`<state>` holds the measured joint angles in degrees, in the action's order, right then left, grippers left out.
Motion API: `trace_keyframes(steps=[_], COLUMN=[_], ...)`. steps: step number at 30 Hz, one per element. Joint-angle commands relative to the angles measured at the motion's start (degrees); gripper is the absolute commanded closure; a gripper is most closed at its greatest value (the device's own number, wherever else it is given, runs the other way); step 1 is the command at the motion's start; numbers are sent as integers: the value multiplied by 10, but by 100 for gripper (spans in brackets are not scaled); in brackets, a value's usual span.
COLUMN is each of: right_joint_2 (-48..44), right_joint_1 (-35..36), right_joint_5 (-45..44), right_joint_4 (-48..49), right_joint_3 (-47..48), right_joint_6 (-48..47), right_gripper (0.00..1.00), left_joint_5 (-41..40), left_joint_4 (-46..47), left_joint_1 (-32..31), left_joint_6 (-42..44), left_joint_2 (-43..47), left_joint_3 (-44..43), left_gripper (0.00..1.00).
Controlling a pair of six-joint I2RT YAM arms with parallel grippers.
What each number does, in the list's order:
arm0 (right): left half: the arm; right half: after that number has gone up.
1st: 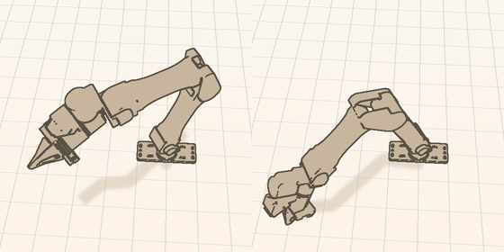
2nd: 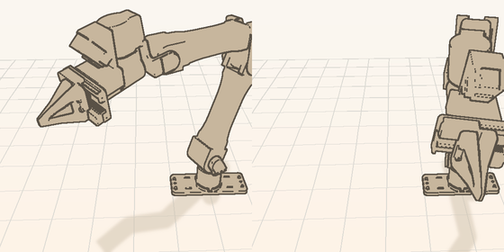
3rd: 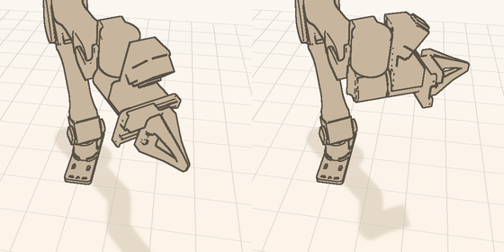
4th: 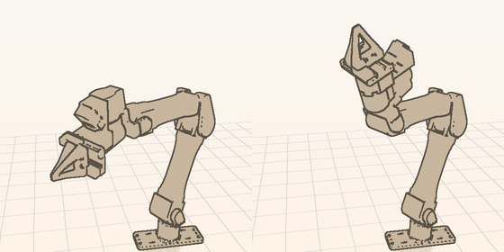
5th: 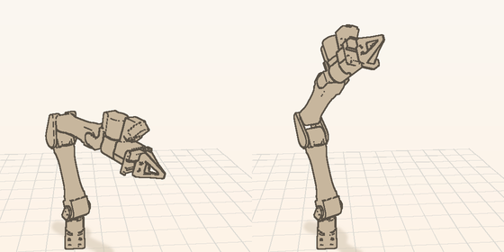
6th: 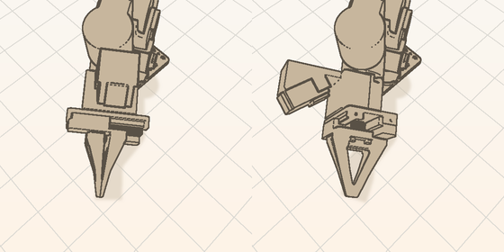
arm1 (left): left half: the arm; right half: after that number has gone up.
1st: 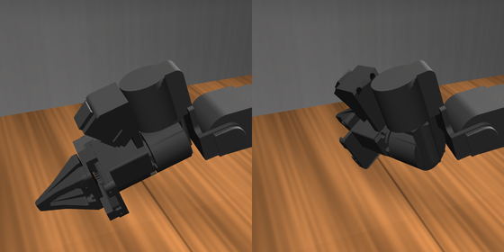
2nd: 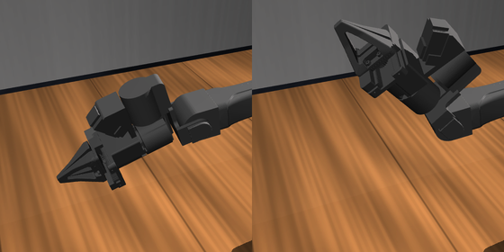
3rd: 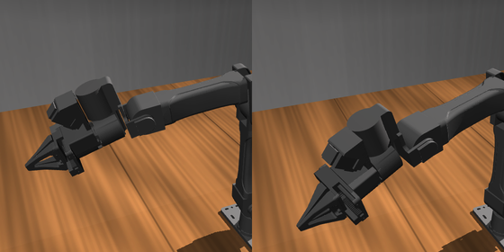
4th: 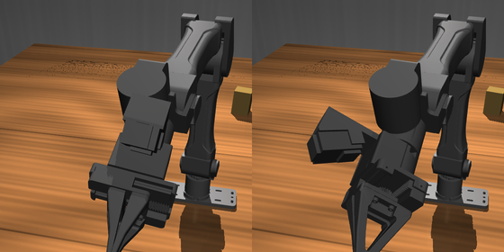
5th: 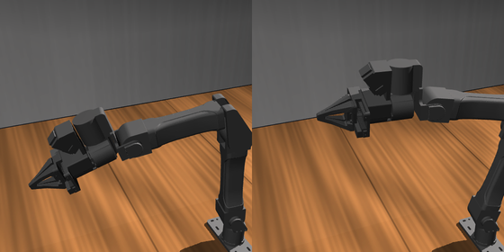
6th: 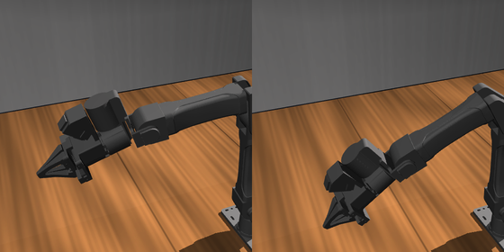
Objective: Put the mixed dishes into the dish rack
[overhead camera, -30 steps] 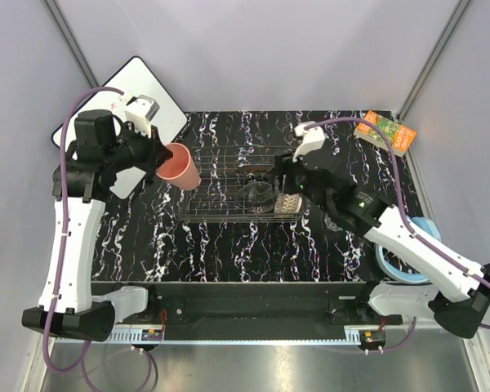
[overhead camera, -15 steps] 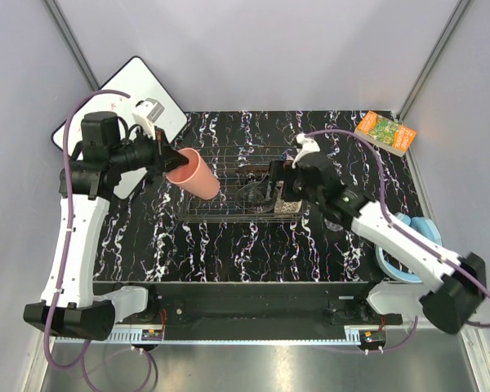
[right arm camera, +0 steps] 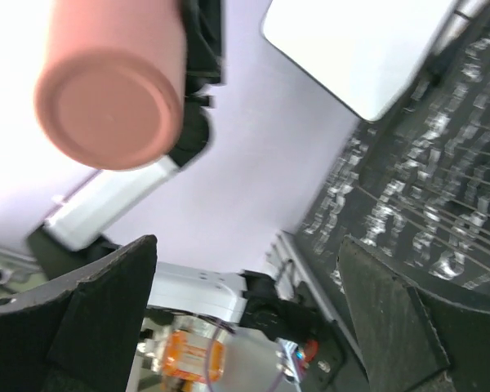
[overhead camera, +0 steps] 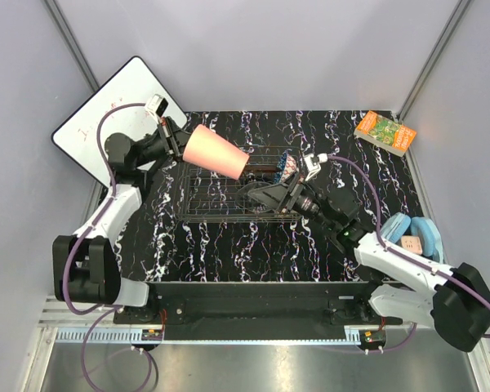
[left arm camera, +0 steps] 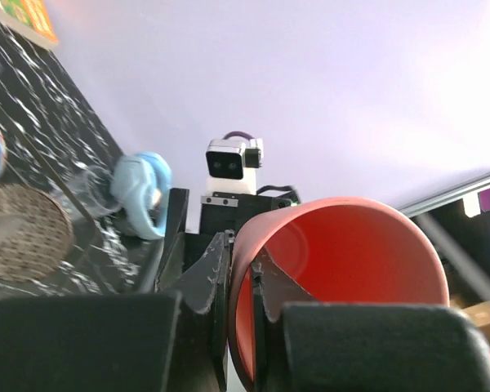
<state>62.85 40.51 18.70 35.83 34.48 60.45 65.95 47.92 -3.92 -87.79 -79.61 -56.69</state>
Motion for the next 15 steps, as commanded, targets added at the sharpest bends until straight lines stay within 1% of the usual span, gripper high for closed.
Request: trace_keyframes(steps=[1, 3, 6, 7, 9, 11, 15], right_joint_2=[8, 31, 73, 84, 114, 134, 182], right_joint_1=[-1, 0, 0, 0, 0, 0, 1], right_joint_5=[13, 13, 15, 18, 18, 21, 21], right_joint_4=[214, 238, 302, 325, 332, 362, 439], right_joint_3=[-17, -13, 0, 6, 28, 44, 59], right_joint_6=[71, 81, 99, 110, 114, 123, 159], right_gripper=[0, 0, 0, 0, 0, 0, 0], left_joint_5=[26, 26, 27, 26, 26, 30, 32], left_joint_4=[180, 189, 197, 191, 179, 162, 140], left_joint_1=[5, 4, 4, 4, 4, 4, 4], left_joint_6=[-128, -137, -138, -133, -117, -98, -76], left_joint_2=[40, 34, 24, 23, 22, 22, 24], left_joint_3=[10, 18, 29, 33, 42, 47, 54], left_gripper=[100, 100, 100, 100, 100, 100, 100])
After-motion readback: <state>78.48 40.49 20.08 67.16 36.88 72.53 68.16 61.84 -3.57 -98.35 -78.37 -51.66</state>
